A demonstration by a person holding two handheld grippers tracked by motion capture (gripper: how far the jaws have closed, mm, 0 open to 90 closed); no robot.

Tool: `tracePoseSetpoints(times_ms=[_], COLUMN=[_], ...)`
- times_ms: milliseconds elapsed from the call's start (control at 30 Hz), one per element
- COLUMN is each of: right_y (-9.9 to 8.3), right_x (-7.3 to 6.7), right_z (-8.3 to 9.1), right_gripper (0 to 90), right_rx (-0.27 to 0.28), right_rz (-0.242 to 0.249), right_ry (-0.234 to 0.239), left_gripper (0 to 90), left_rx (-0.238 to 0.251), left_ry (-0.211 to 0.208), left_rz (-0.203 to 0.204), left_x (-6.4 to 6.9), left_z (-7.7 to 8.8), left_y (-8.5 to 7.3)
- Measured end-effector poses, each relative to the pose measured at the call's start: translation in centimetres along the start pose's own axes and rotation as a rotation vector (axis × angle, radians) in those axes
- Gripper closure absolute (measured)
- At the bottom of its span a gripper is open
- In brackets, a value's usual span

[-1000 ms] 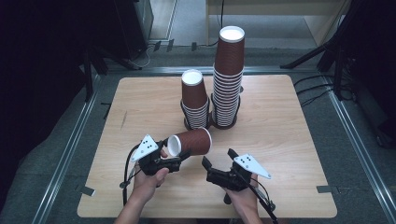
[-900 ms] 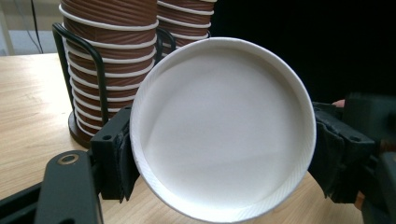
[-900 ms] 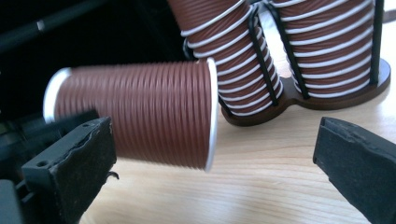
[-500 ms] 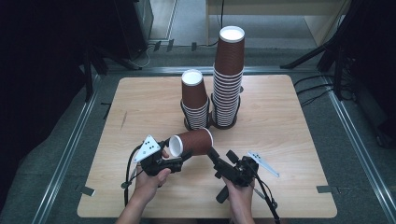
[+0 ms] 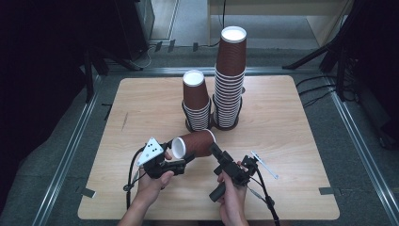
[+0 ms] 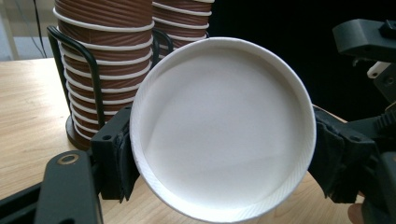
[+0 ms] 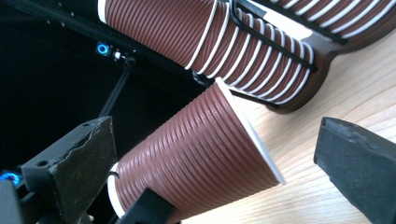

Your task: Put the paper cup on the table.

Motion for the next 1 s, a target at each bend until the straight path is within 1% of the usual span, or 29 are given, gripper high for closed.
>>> tracePoseSetpoints(times_ms=[100,200,233,267,300,333,400,533,567,600,633,667,700,733,833,867,900,933,1000], right_y=[-0.1,-0.3,-0.3,-0.4,-0.4,-0.5,-0.7,-1.1,-1.2,-1.3,-1.3,-1.4,-1.4,-1.4,-1.7,-1.9,-1.9,-2.1,-2.2], right_x=[0.0,0.2,0.2,0.5,0.5,0.5,0.7,0.9,1.0,1.0,1.0,1.1,1.1,1.0,1.0,1.0,1.0,1.0,1.0], right_z=[-0.3,-0.6,-0.6,-0.8,-0.8,-0.9,-1.1,-1.5,-1.6,-1.7,-1.7,-1.8,-1.8,-1.8,-1.9,-2.1,-2.1,-2.2,-2.2], right_gripper=[0.0,0.0,0.0,0.0,0.0,0.0,0.0,0.0,0.0,0.0,0.0,0.0,0.0,0.0,0.0,0.0,0.0,0.0,0.0], right_rx=[-0.013,-0.020,-0.020,-0.022,-0.022,-0.016,-0.023,-0.037,-0.038,-0.040,-0.040,-0.043,-0.043,-0.042,-0.038,-0.044,-0.044,-0.048,-0.050], right_rz=[-0.052,-0.117,-0.143,-0.185,-0.185,-0.207,-0.253,-0.316,-0.342,-0.379,-0.379,-0.418,-0.418,-0.432,-0.449,-0.474,-0.474,-0.491,-0.500], right_ry=[0.008,-0.001,-0.001,-0.007,-0.007,-0.009,-0.010,-0.010,-0.010,-0.009,-0.009,-0.007,-0.007,-0.004,-0.006,-0.014,-0.014,-0.019,-0.017], left_gripper=[21.9,21.9,21.9,21.9,21.9,21.9,21.9,21.9,21.9,21.9,21.9,21.9,21.9,21.9,21.9,21.9,21.9,21.9,21.9], left_rx=[0.002,0.004,0.006,0.009,0.009,0.010,0.010,0.013,0.012,0.010,0.009,0.007,0.006,0.005,0.005,0.006,0.007,0.006,0.007], left_ry=[0.000,0.004,0.004,0.005,0.006,0.007,0.009,0.013,0.013,0.012,0.013,0.015,0.015,0.015,0.018,0.018,0.020,0.021,0.022], left_rz=[0.000,0.000,0.000,0.000,0.000,-0.001,-0.005,-0.006,-0.006,-0.008,-0.009,-0.011,-0.013,-0.016,-0.023,-0.022,-0.025,-0.031,-0.034], left_x=[0.0,0.0,0.0,0.1,0.1,0.1,0.2,0.3,0.3,0.3,0.4,0.4,0.5,0.5,0.7,0.7,0.8,0.9,1.0], left_z=[0.0,0.0,0.0,0.0,0.0,0.0,0.0,-0.2,-0.2,-0.2,-0.2,-0.3,-0.3,-0.4,-0.4,-0.4,-0.4,-0.4,-0.5], left_y=[0.0,0.0,0.0,0.0,0.0,0.0,-0.1,-0.1,-0.1,-0.2,-0.2,-0.2,-0.3,-0.3,-0.3,-0.3,-0.4,-0.4,-0.4])
Point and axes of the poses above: each handheld gripper's, and its own axes: z roughly backward along the jaws, y roughly out of its top, x roughly to its right, the point moved 1 cm from there along -z, roughly forward along the jaws, and after that the axes turned 4 degrees about z, right-handed, at the moved point
